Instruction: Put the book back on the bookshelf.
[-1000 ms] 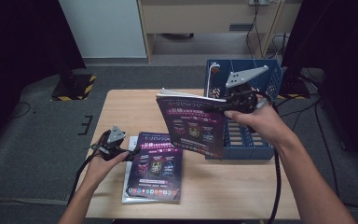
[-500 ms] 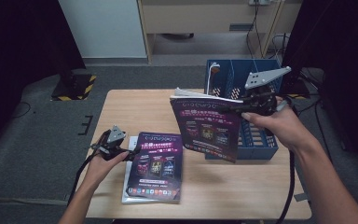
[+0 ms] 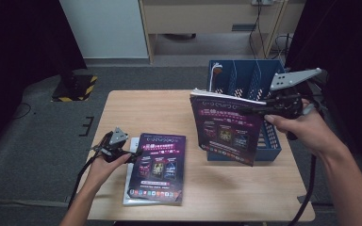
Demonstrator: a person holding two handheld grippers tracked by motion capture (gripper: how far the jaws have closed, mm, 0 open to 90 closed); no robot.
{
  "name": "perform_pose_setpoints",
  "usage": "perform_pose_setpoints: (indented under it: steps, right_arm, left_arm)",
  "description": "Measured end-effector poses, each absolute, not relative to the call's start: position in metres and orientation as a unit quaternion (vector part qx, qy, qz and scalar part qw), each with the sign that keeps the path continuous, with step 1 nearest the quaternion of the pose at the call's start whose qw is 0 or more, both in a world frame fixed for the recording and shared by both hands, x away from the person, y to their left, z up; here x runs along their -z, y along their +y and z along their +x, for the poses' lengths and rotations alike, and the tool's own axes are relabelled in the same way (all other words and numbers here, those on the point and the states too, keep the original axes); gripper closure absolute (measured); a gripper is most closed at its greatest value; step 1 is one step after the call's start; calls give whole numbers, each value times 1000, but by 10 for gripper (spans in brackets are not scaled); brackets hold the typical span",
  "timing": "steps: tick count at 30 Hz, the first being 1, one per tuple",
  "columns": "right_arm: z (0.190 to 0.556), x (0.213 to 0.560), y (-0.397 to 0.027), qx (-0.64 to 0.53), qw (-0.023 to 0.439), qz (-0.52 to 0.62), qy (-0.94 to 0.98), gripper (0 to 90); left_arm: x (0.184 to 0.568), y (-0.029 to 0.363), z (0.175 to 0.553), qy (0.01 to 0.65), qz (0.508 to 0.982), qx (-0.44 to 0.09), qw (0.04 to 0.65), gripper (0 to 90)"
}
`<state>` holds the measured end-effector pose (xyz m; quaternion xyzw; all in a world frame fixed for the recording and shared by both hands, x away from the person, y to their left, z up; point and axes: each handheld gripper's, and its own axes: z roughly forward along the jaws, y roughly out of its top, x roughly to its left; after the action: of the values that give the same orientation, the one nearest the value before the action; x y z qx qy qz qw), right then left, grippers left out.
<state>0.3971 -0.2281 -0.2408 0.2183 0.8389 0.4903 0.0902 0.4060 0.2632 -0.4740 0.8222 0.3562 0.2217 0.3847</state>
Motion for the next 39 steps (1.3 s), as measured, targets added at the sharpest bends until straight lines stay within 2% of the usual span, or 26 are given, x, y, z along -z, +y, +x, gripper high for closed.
perform_pose_setpoints:
  steps: [19, 39]
  right_arm:
    - [376, 226, -281, -484, 116, 251, 830, 844]
    - [376, 211, -295, -478, 146, 295, 814, 844]
  left_arm:
    - [477, 261, 408, 357, 825, -218, 381, 59]
    - [477, 262, 408, 357, 824, -217, 383, 59]
